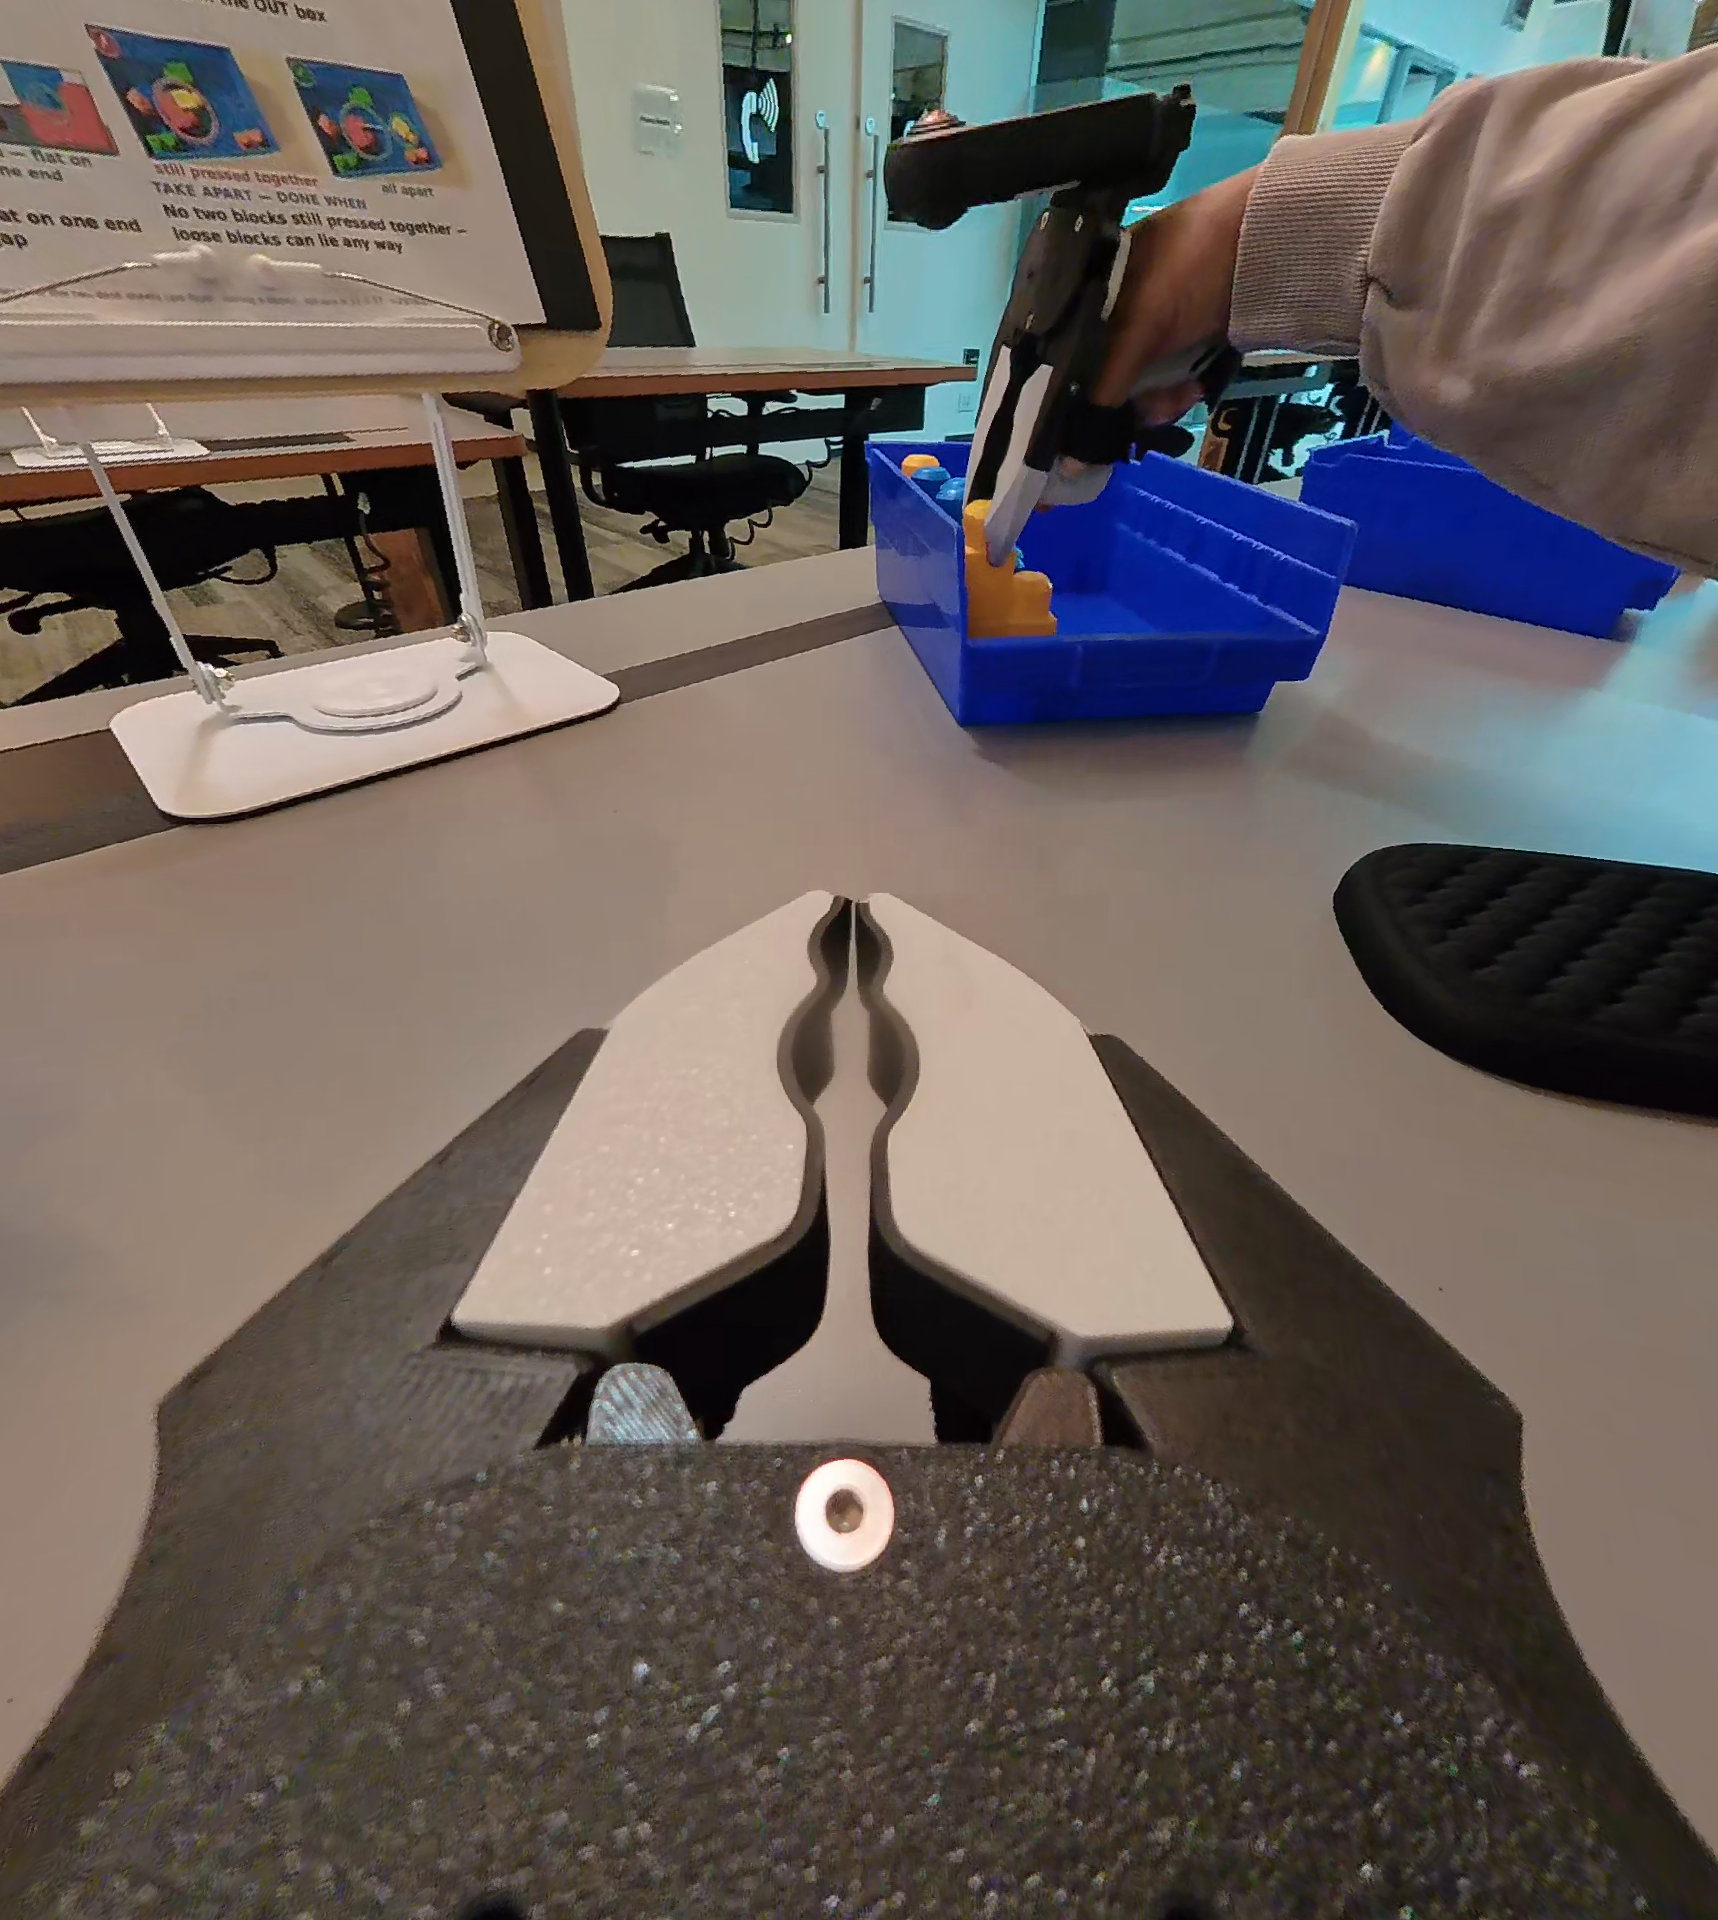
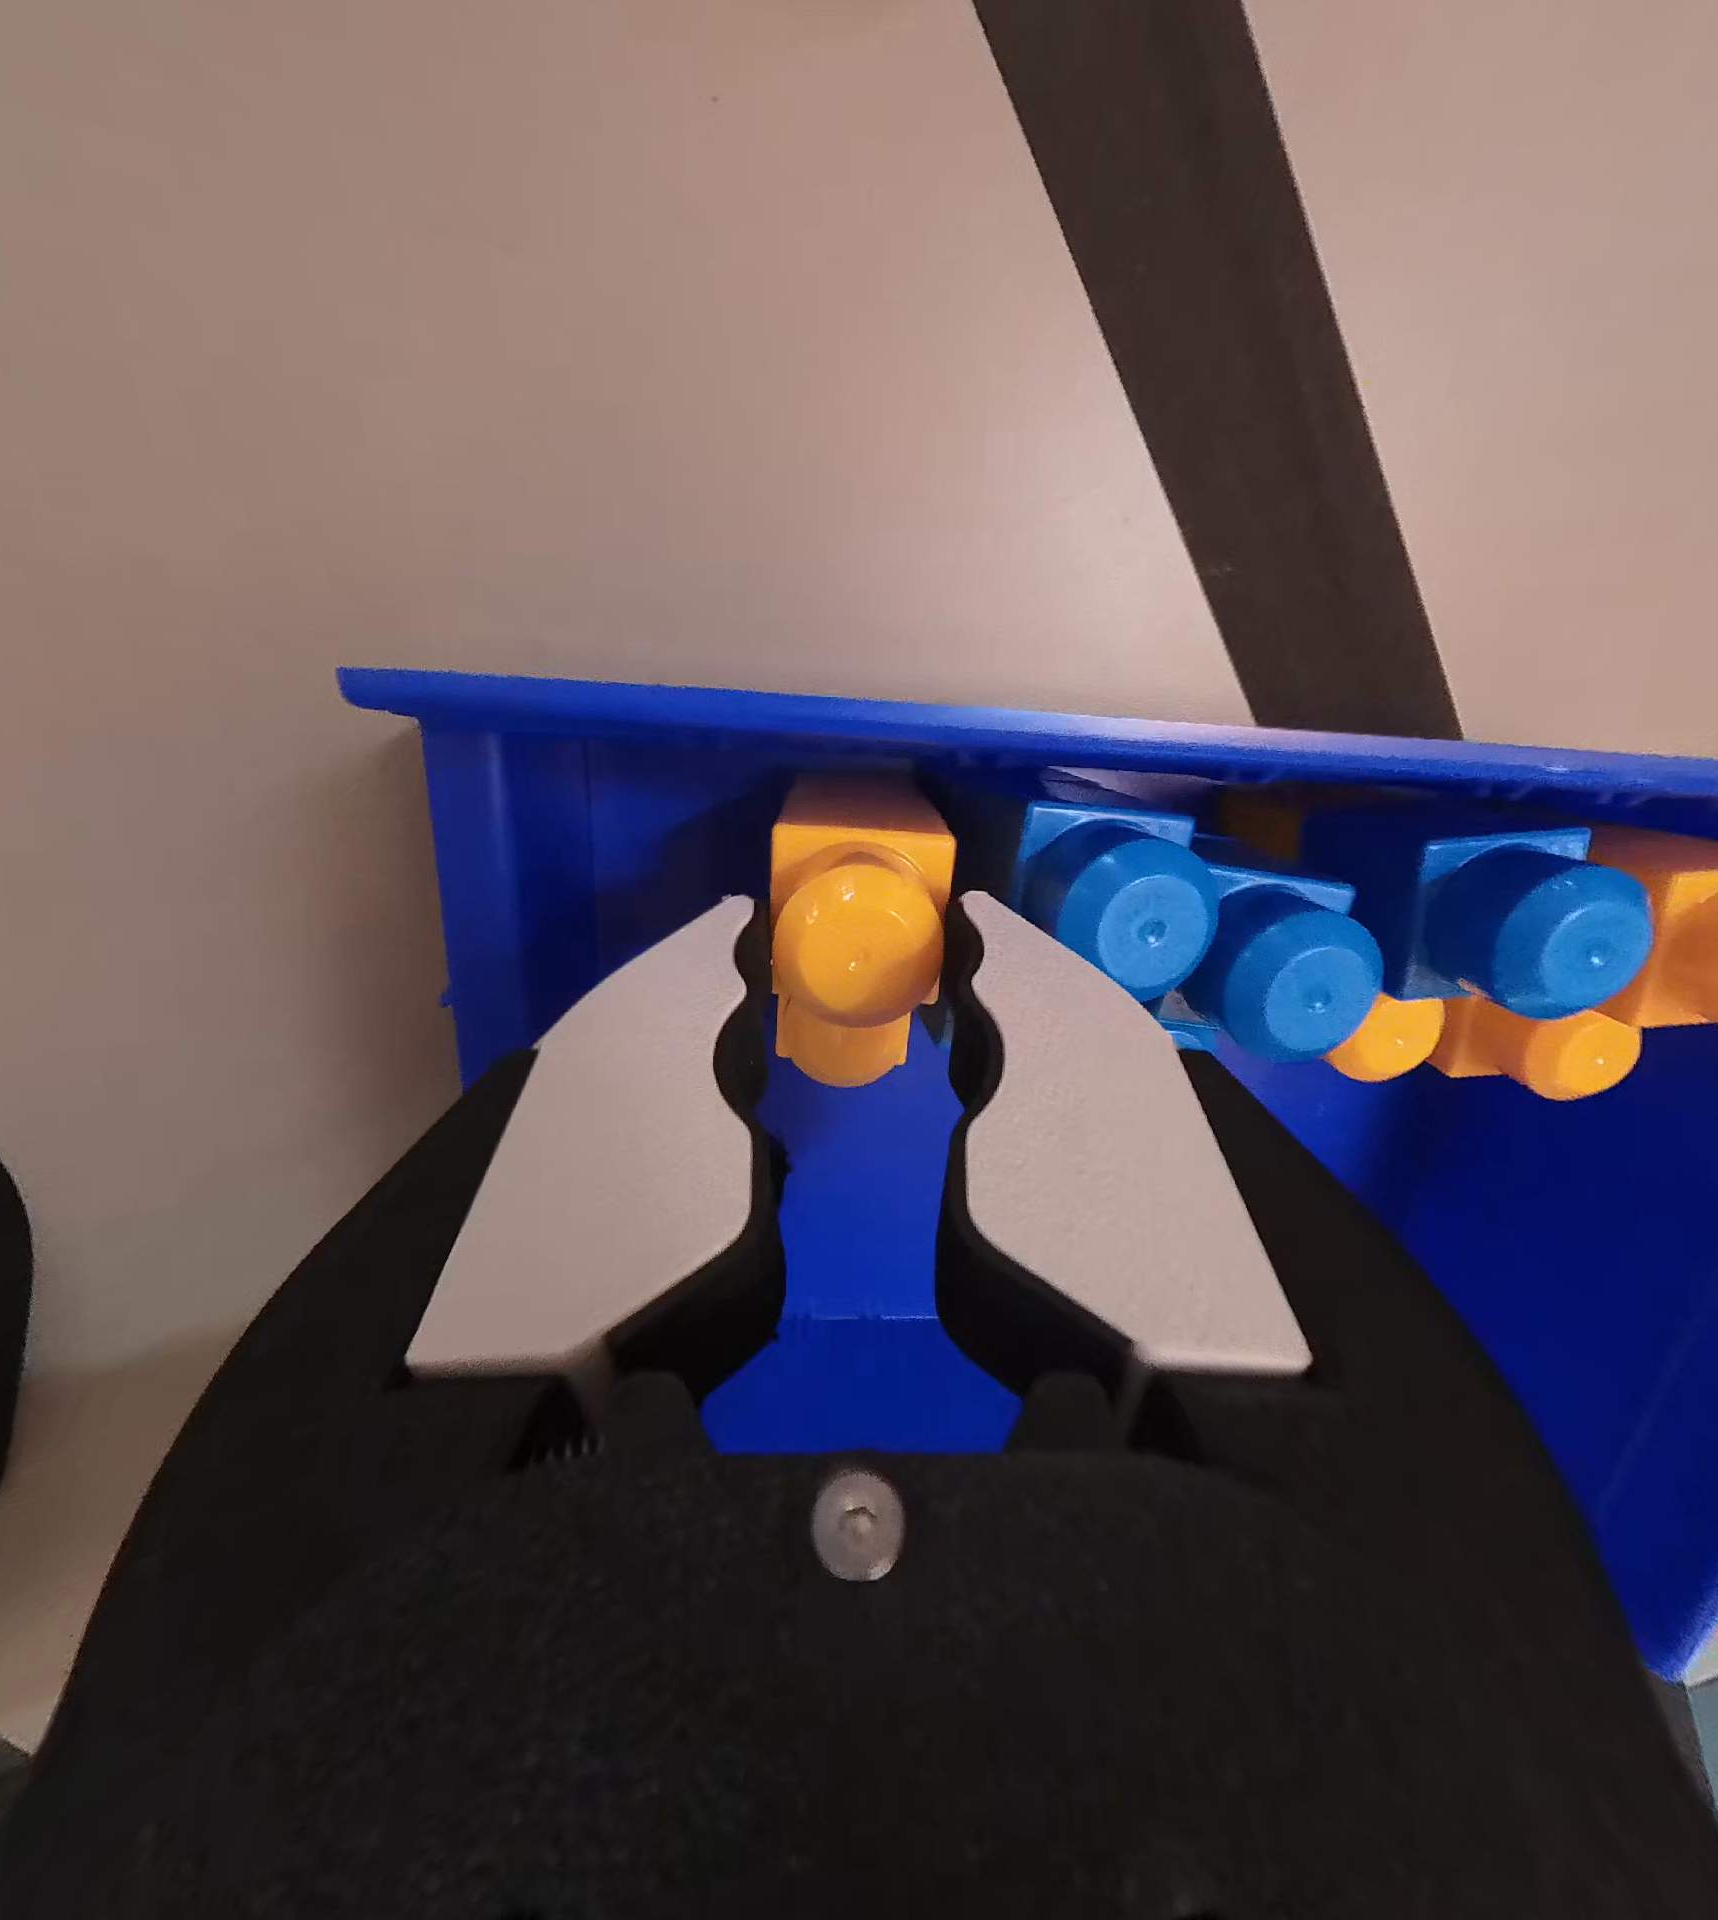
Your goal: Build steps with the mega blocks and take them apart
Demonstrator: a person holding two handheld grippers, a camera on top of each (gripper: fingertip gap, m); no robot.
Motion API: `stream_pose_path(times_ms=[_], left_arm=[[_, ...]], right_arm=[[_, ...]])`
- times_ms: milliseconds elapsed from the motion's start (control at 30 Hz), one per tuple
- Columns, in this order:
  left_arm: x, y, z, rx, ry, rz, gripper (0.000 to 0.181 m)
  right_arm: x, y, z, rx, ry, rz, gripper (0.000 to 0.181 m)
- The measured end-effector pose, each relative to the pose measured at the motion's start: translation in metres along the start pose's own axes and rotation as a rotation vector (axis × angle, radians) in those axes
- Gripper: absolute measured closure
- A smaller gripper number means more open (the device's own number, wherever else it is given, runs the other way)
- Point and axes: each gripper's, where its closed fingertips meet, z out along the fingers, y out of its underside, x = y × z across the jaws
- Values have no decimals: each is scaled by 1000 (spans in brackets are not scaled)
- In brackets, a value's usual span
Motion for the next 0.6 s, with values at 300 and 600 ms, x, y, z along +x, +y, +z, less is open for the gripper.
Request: stream_pose_path(times_ms=[300, 600], left_arm=[[1, 0, 0, 1, 7, 4, 180], [-7, -11, -3, 6, -35, -25, 181]], right_arm=[[-15, -30, -62, 269, -4, 23, 145], [-57, -72, -180, 1067, 248, 129, 165]])
